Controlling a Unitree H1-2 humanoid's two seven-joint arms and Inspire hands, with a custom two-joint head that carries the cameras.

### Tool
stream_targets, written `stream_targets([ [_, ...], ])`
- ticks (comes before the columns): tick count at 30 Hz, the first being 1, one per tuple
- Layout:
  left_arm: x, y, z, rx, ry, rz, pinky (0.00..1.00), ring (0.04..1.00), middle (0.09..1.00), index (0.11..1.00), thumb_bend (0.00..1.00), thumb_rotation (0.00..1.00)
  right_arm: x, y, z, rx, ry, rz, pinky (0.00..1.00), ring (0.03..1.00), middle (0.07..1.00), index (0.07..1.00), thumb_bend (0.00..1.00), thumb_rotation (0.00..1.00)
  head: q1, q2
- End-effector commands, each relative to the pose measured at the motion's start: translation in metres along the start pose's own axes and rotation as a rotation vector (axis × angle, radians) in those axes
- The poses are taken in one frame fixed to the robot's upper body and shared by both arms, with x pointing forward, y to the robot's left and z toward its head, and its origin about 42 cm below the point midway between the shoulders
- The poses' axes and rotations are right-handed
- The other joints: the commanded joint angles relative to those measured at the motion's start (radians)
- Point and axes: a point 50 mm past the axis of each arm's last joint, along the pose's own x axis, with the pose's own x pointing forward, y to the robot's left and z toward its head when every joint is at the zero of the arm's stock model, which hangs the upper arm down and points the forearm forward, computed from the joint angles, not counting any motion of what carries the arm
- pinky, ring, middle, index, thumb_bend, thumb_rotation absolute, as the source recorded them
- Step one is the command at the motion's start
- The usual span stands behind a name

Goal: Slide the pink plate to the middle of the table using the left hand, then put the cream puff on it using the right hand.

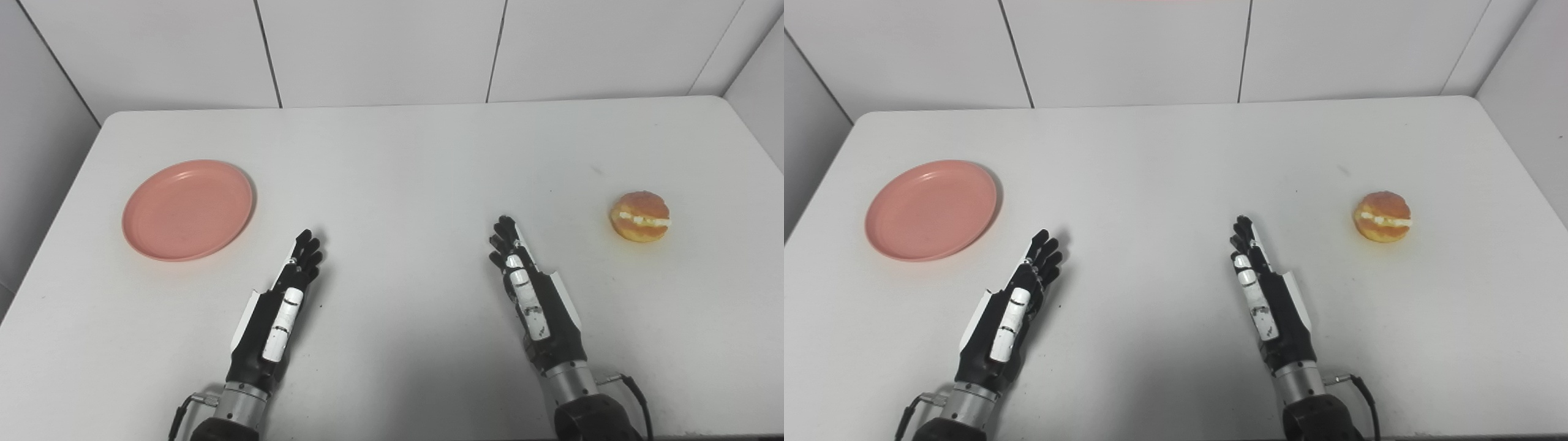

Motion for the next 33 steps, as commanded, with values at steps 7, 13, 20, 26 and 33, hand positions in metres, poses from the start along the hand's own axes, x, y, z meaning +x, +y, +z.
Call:
stream_targets([
  [7, -0.0074, -0.0053, 0.0071, 0.005, -0.047, -0.001, 0.98, 0.979, 0.989, 0.972, 0.47, 1.00, 0.0056, 0.0006, 0.0117, -0.003, -0.067, 0.006, 0.98, 0.987, 1.000, 1.000, 0.38, 1.00, 0.003, 0.001],
  [13, -0.0076, -0.0049, 0.0074, 0.001, -0.052, 0.000, 0.98, 0.978, 0.988, 0.970, 0.47, 1.00, 0.0058, 0.0016, 0.0111, -0.003, -0.065, 0.005, 0.99, 0.986, 1.000, 1.000, 0.39, 1.00, 0.000, 0.001],
  [20, -0.0083, -0.0056, 0.0081, 0.006, -0.051, -0.002, 0.98, 0.977, 0.988, 0.970, 0.46, 1.00, 0.0056, 0.0018, 0.0113, -0.007, -0.059, 0.004, 0.99, 0.986, 1.000, 1.000, 0.40, 1.00, 0.003, 0.001],
  [26, -0.0086, -0.0058, 0.0083, 0.005, -0.049, 0.000, 0.98, 0.976, 0.987, 0.969, 0.46, 1.00, 0.0055, 0.0021, 0.0113, -0.005, -0.060, 0.004, 0.99, 0.988, 1.000, 1.000, 0.40, 1.00, 0.004, 0.000],
  [33, -0.0090, -0.0068, 0.0091, 0.006, -0.049, 0.001, 0.97, 0.971, 0.982, 0.966, 0.46, 1.00, 0.0054, 0.0018, 0.0109, -0.009, -0.061, 0.005, 0.98, 0.985, 1.000, 1.000, 0.41, 1.00, 0.003, 0.001],
])
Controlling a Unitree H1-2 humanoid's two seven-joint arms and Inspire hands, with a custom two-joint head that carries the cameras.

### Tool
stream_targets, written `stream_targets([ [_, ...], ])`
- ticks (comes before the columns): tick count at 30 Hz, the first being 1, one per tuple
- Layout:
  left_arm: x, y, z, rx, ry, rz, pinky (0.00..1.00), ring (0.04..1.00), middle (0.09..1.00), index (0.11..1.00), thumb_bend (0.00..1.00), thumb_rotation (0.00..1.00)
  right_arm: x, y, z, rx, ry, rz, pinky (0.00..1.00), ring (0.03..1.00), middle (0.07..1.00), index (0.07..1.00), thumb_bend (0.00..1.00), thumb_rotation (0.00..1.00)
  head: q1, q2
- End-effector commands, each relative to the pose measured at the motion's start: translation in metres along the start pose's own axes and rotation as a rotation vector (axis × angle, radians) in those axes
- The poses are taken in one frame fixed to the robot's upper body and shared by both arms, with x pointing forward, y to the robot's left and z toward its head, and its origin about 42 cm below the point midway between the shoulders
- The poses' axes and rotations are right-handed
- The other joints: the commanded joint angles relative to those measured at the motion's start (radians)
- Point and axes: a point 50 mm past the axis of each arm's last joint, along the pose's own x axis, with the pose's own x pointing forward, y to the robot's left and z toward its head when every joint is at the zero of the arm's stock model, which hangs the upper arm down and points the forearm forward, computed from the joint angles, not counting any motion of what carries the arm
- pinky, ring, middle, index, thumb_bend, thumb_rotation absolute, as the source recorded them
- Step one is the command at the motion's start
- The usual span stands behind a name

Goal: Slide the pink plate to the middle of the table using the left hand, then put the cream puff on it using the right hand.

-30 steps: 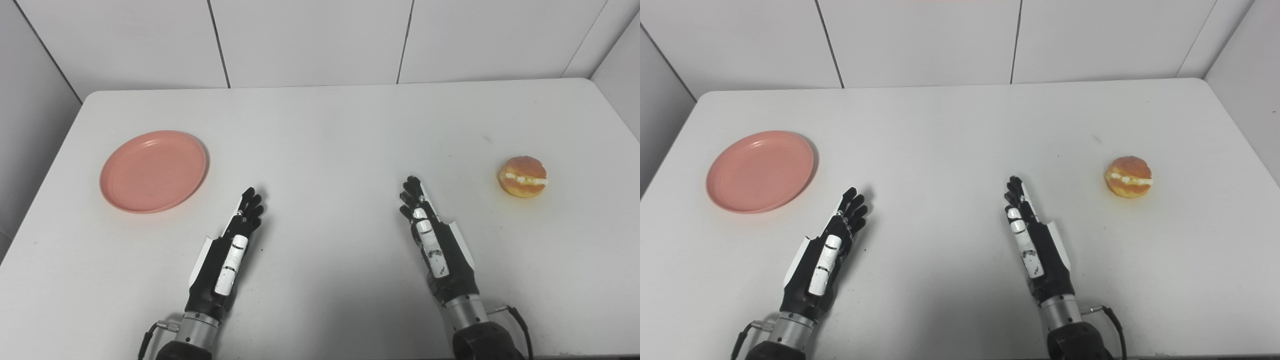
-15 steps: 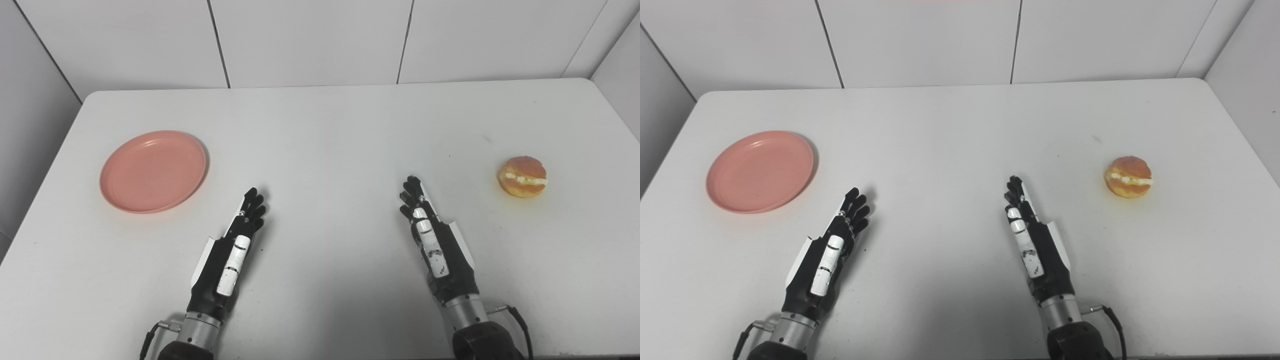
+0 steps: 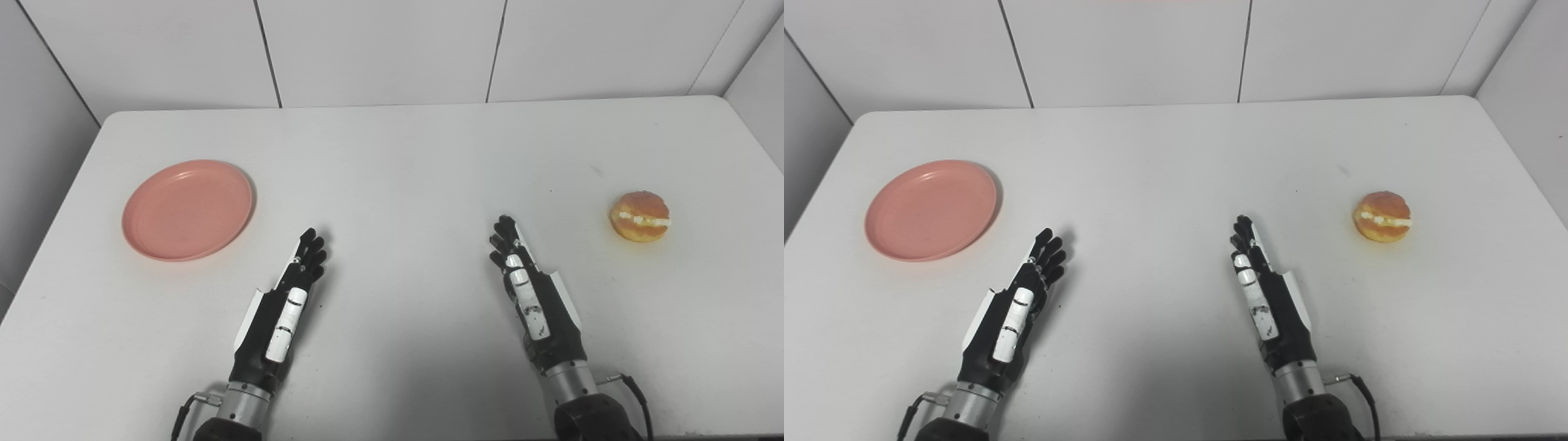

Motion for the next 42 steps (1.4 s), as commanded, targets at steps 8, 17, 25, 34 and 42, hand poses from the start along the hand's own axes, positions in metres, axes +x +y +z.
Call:
stream_targets([
  [8, -0.008, -0.004, 0.007, 0.004, -0.039, 0.011, 0.97, 0.972, 0.983, 0.966, 0.46, 1.00, 0.005, 0.001, 0.011, -0.002, -0.058, 0.008, 0.99, 0.988, 1.000, 1.000, 0.40, 1.00, 0.019, -0.002],
  [17, -0.005, -0.016, 0.005, 0.026, -0.047, 0.015, 0.95, 0.962, 0.973, 0.951, 0.48, 1.00, 0.003, -0.010, 0.011, -0.002, -0.067, 0.009, 1.00, 0.993, 1.000, 1.000, 0.35, 1.00, 0.153, -0.027],
  [25, -0.001, -0.028, 0.002, 0.043, -0.037, 0.029, 0.96, 0.965, 0.973, 0.946, 0.49, 1.00, 0.000, -0.021, 0.006, 0.014, -0.061, 0.022, 1.00, 1.000, 1.000, 1.000, 0.32, 1.00, 0.288, -0.082],
  [34, 0.004, -0.043, 0.003, 0.062, -0.032, 0.060, 0.93, 0.946, 0.950, 0.935, 0.48, 1.00, -0.002, -0.033, 0.002, 0.032, -0.077, 0.041, 1.00, 1.000, 1.000, 1.000, 0.30, 1.00, 0.378, -0.120],
  [42, 0.005, -0.044, 0.002, 0.066, -0.038, 0.069, 0.92, 0.943, 0.947, 0.934, 0.46, 1.00, -0.003, -0.034, -0.001, 0.034, -0.078, 0.047, 1.00, 1.000, 1.000, 1.000, 0.32, 1.00, 0.375, -0.128],
])
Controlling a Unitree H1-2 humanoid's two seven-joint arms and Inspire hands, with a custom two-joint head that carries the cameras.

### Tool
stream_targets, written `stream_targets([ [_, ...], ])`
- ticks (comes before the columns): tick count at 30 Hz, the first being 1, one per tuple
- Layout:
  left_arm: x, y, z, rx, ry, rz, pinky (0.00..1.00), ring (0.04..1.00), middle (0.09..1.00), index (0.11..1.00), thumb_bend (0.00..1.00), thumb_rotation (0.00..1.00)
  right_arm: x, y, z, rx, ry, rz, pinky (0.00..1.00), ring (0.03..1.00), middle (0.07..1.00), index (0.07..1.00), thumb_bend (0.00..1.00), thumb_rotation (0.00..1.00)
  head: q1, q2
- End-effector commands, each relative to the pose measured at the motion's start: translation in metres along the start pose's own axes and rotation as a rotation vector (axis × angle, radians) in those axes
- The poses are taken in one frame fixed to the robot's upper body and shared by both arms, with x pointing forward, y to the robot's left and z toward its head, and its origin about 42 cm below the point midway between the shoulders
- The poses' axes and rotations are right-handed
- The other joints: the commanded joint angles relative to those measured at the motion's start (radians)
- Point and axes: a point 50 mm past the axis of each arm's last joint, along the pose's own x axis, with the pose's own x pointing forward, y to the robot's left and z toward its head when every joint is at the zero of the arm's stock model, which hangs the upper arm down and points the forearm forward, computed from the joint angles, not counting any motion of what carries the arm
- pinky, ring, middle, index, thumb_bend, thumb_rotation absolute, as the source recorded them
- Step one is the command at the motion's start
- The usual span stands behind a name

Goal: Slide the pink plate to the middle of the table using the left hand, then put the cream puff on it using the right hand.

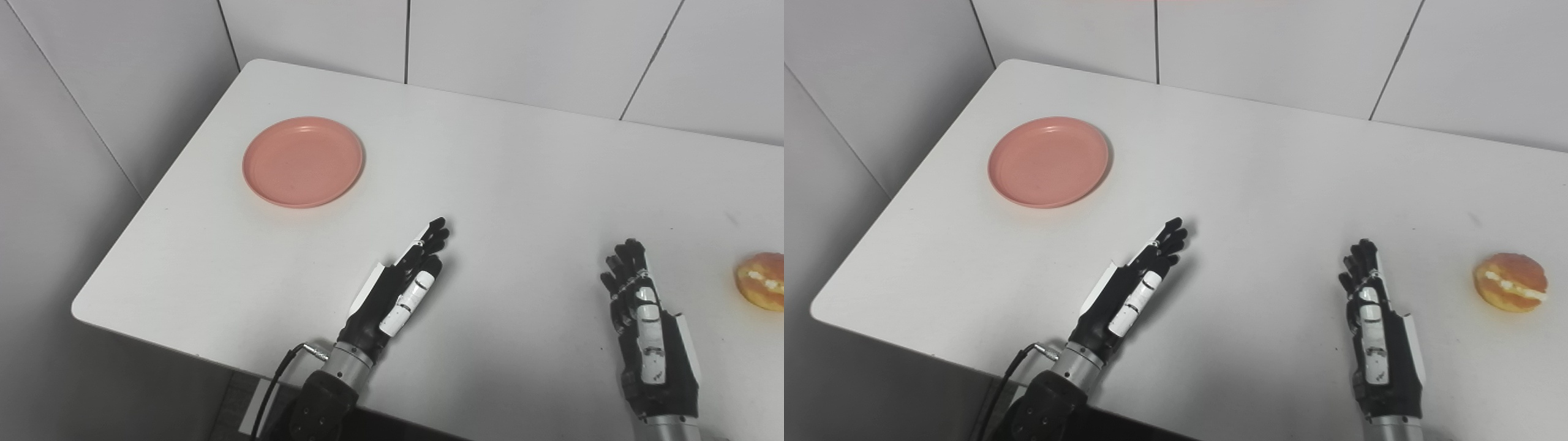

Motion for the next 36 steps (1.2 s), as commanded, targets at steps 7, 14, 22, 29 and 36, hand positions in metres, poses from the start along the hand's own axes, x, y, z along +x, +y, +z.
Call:
stream_targets([
  [7, -0.003, 0.003, 0.008, 0.008, -0.043, 0.019, 0.92, 0.944, 0.950, 0.937, 0.47, 1.00, 0.000, -0.002, 0.000, -0.009, -0.028, -0.002, 1.00, 1.000, 1.000, 1.000, 0.31, 1.00, -0.012, -0.001],
  [14, -0.003, 0.015, 0.012, 0.035, -0.058, 0.025, 0.93, 0.950, 0.955, 0.940, 0.50, 1.00, 0.001, 0.001, -0.001, -0.012, -0.026, -0.004, 1.00, 1.000, 1.000, 1.000, 0.31, 1.00, -0.018, -0.002],
  [22, -0.001, 0.040, 0.030, 0.084, -0.070, 0.028, 0.95, 0.962, 0.961, 0.938, 0.53, 1.00, 0.002, 0.004, -0.002, -0.014, -0.017, -0.010, 1.00, 1.000, 1.000, 1.000, 0.31, 1.00, -0.021, -0.012],
  [29, 0.002, 0.069, 0.060, 0.148, -0.107, 0.022, 0.95, 0.953, 0.949, 0.928, 0.57, 1.00, 0.003, 0.005, -0.003, -0.018, -0.018, -0.007, 1.00, 1.000, 1.000, 1.000, 0.30, 1.00, -0.016, -0.022],
  [36, 0.006, 0.100, 0.096, 0.223, -0.131, -0.014, 0.97, 0.965, 0.955, 0.939, 0.61, 1.00, 0.003, 0.004, -0.004, -0.019, -0.016, -0.008, 1.00, 1.000, 1.000, 1.000, 0.30, 1.00, -0.015, -0.025],
])
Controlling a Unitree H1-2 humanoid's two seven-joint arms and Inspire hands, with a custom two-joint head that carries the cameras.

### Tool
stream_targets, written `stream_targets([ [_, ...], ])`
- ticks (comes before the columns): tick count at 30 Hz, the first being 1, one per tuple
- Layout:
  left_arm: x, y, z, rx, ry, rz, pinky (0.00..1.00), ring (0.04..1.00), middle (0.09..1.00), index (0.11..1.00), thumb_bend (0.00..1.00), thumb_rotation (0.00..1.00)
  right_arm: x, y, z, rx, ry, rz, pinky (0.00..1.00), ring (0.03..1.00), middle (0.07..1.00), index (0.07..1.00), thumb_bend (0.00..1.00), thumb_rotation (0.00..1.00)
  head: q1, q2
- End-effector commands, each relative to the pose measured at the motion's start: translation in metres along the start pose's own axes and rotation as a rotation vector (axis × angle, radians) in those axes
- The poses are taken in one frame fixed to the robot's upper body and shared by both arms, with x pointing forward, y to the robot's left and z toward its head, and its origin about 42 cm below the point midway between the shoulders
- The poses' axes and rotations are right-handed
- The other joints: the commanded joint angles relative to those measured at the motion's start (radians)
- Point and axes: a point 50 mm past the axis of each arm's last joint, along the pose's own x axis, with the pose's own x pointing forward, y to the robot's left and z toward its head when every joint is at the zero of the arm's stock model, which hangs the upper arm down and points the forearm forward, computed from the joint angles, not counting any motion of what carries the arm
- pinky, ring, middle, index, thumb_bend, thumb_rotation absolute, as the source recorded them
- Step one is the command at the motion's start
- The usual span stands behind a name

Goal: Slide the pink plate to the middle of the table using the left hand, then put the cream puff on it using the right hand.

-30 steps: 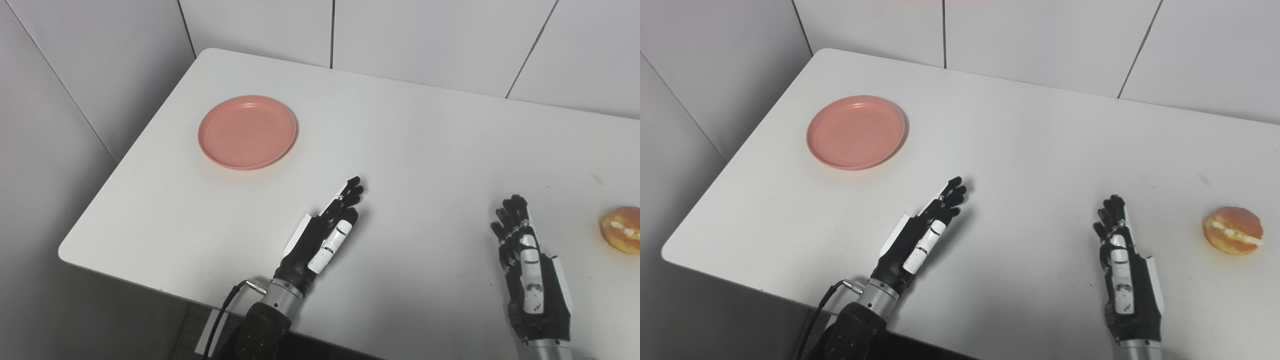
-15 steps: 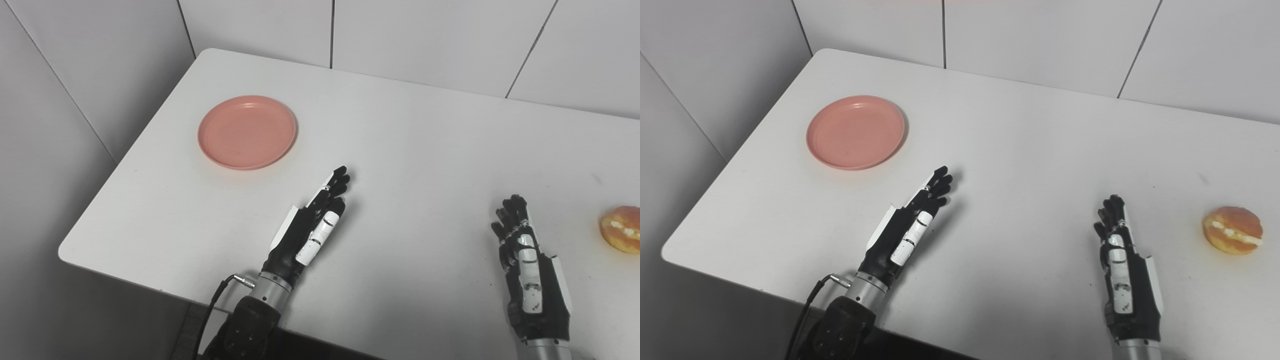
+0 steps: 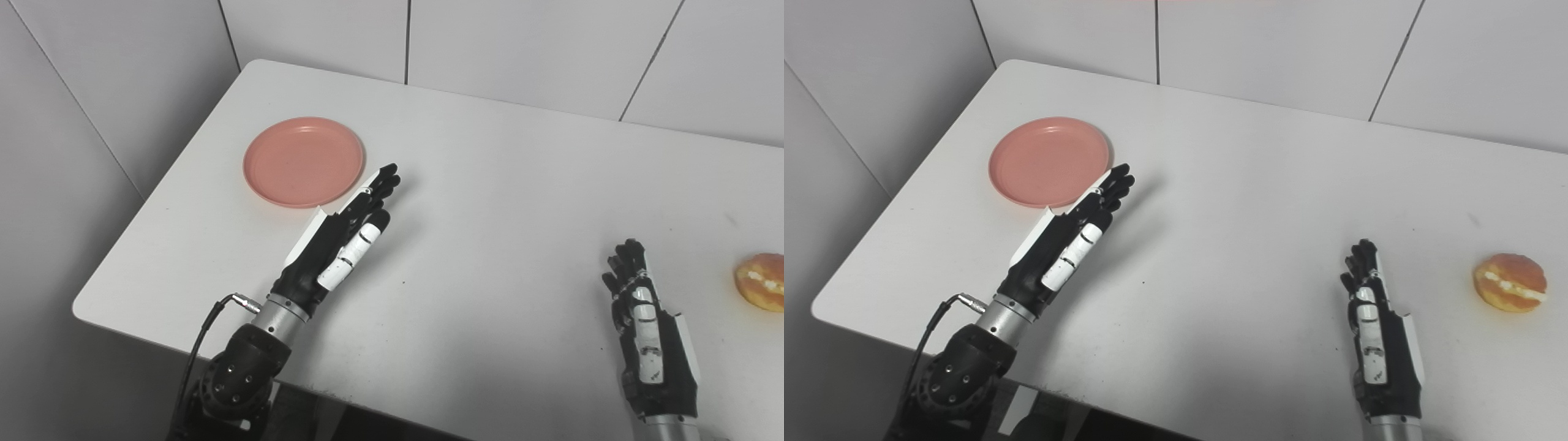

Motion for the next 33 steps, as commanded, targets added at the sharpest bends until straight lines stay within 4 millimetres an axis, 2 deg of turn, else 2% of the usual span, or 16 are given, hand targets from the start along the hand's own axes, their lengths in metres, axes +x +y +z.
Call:
stream_targets([
  [1, 0.005, 0.016, 0.019, 0.036, -0.064, -0.011, 0.97, 0.965, 0.956, 0.939, 0.61, 1.00, 0.002, 0.002, -0.002, 0.009, -0.022, -0.002, 1.00, 1.000, 1.000, 1.000, 0.30, 1.00, -0.001, 0.000],
  [11, 0.015, 0.064, 0.047, 0.084, -0.129, -0.055, 0.98, 0.989, 0.992, 0.970, 0.55, 1.00, 0.002, 0.004, -0.002, 0.013, -0.020, -0.008, 1.00, 1.000, 1.000, 1.000, 0.30, 1.00, -0.002, -0.005],
  [13, 0.015, 0.072, 0.048, 0.104, -0.136, -0.053, 0.97, 0.985, 0.991, 0.971, 0.57, 1.00, 0.002, 0.004, -0.002, 0.014, -0.020, -0.006, 1.00, 1.000, 1.000, 1.000, 0.30, 1.00, -0.002, -0.005],
  [17, 0.015, 0.103, 0.047, 0.145, -0.111, -0.039, 0.99, 0.987, 0.992, 0.975, 0.57, 1.00, 0.002, 0.004, -0.002, 0.011, -0.018, -0.006, 1.00, 1.000, 1.000, 1.000, 0.30, 1.00, -0.002, -0.005],
  [25, 0.013, 0.152, 0.038, 0.105, -0.091, 0.020, 0.99, 0.983, 0.985, 0.965, 0.56, 1.00, 0.001, 0.003, -0.003, 0.009, -0.015, -0.005, 1.00, 1.000, 1.000, 1.000, 0.31, 1.00, -0.002, -0.007],
  [33, 0.026, 0.168, 0.045, 0.106, -0.129, 0.145, 0.96, 0.964, 0.970, 0.956, 0.53, 1.00, 0.001, 0.003, -0.003, 0.010, -0.017, -0.002, 1.00, 1.000, 1.000, 1.000, 0.31, 1.00, -0.001, -0.008],
])
